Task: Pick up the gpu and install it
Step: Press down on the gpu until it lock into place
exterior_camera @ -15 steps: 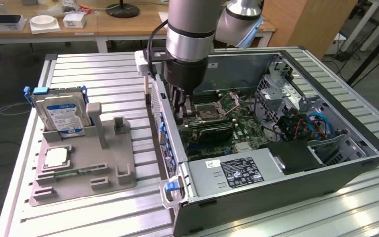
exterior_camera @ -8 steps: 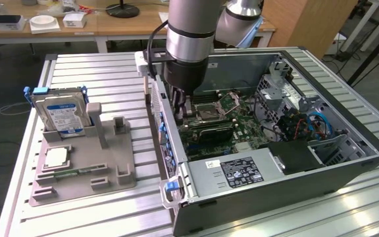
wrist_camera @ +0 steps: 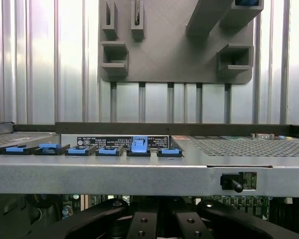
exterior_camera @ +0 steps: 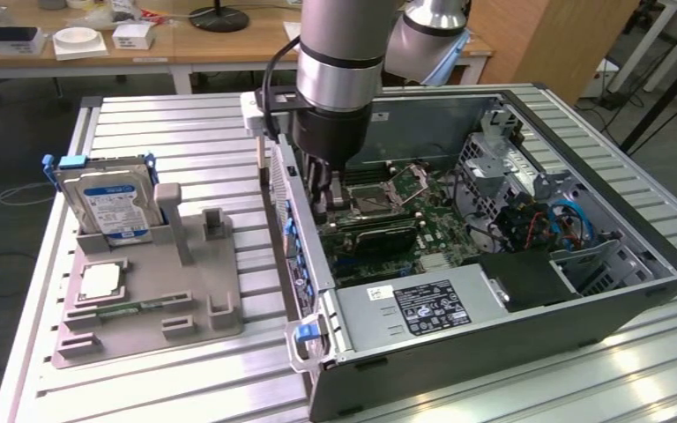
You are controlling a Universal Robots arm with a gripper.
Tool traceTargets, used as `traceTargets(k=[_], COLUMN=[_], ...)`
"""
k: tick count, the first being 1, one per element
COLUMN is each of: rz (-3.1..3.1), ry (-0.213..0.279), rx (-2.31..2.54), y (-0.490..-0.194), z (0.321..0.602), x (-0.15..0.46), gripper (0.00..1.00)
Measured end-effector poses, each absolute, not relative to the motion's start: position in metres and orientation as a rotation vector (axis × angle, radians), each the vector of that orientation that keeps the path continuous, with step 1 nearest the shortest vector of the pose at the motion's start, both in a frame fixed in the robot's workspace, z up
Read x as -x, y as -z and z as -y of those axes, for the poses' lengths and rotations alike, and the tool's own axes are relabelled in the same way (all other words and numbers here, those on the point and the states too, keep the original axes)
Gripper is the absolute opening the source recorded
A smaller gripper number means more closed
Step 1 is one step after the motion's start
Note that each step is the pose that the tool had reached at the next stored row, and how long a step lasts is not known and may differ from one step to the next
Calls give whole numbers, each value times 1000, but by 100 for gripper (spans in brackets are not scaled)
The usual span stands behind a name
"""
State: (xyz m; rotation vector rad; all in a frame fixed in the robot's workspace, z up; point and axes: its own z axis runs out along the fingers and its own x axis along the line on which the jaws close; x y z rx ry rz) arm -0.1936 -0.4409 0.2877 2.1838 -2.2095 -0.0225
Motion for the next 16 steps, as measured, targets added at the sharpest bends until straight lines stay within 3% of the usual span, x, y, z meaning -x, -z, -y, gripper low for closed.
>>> traceTargets(k=[16], rz=[2211], ry=[24], rx=[-2184], y=[-291], z=[441], x=[190], gripper=[11])
